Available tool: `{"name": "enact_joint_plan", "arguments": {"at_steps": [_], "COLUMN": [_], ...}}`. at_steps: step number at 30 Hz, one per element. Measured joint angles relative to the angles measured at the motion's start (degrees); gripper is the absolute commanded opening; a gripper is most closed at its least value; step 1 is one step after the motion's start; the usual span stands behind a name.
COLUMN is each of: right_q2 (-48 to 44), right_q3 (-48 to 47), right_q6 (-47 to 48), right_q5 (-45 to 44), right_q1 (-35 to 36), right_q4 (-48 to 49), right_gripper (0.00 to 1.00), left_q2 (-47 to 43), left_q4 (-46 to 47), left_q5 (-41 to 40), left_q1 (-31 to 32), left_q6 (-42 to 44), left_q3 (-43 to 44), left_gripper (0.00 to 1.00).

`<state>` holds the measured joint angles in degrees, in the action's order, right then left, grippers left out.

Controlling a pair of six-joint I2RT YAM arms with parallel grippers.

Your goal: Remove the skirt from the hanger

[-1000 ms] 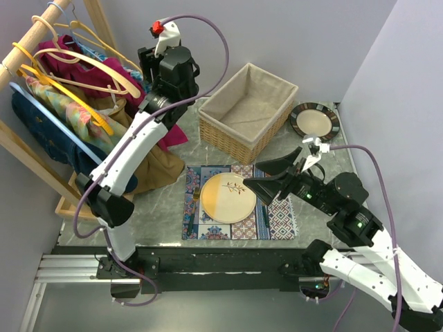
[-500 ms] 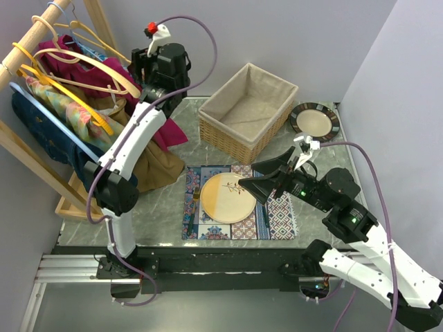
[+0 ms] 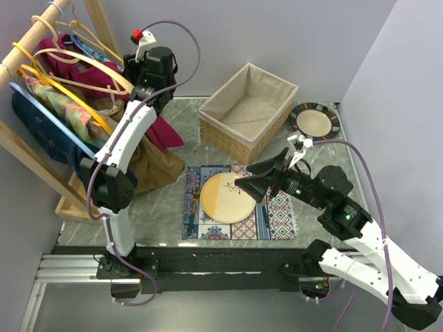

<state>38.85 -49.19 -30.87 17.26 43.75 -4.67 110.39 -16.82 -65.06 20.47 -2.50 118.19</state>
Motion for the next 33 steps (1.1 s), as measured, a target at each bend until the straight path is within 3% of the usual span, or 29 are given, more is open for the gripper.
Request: {"name": "enact_joint_plan", "arguments": {"at_steps": [7, 10, 13, 18, 26, 33], "right_q2": [0.20, 0.11, 0.11, -0.13, -1.49, -2.29], "right_q3": [0.00, 0.00, 0.00, 0.00, 0.02, 0.02], "right_q6": [0.07, 0.31, 0.66, 1.20, 1.55, 1.57], "right_q5": [-0.02, -0.04, -0.07, -0.26, -1.09, -1.36], "right_q1": [0.00, 0.00, 0.00, 0.00, 0.00, 0.00], "right_q4": [0.09, 0.07, -0.02, -0.07, -0.17, -0.55], "right_gripper": [0.92, 0.92, 0.93, 0.93, 0.93, 0.93], "left_q2": [0.61, 0.90, 0.90, 1.09, 2.23, 3.13], "left_q4": [0.74, 1.64, 2.89, 5.44, 20.48, 25.31], "left_q5": [1.33, 1.68, 1.66, 0.33, -3.85, -6.25], "left_q1": [-0.59, -0.57, -0.57, -0.52, 3.91, 5.62], "left_q6": [0.59, 1.40, 2.60, 6.19, 22.10, 27.96], "left_q3": [-1.29, -1.18, -1.16, 0.61, 0.37, 0.59], "left_gripper": [0.35, 0.23, 0.01, 0.01, 0.01, 0.01]}}
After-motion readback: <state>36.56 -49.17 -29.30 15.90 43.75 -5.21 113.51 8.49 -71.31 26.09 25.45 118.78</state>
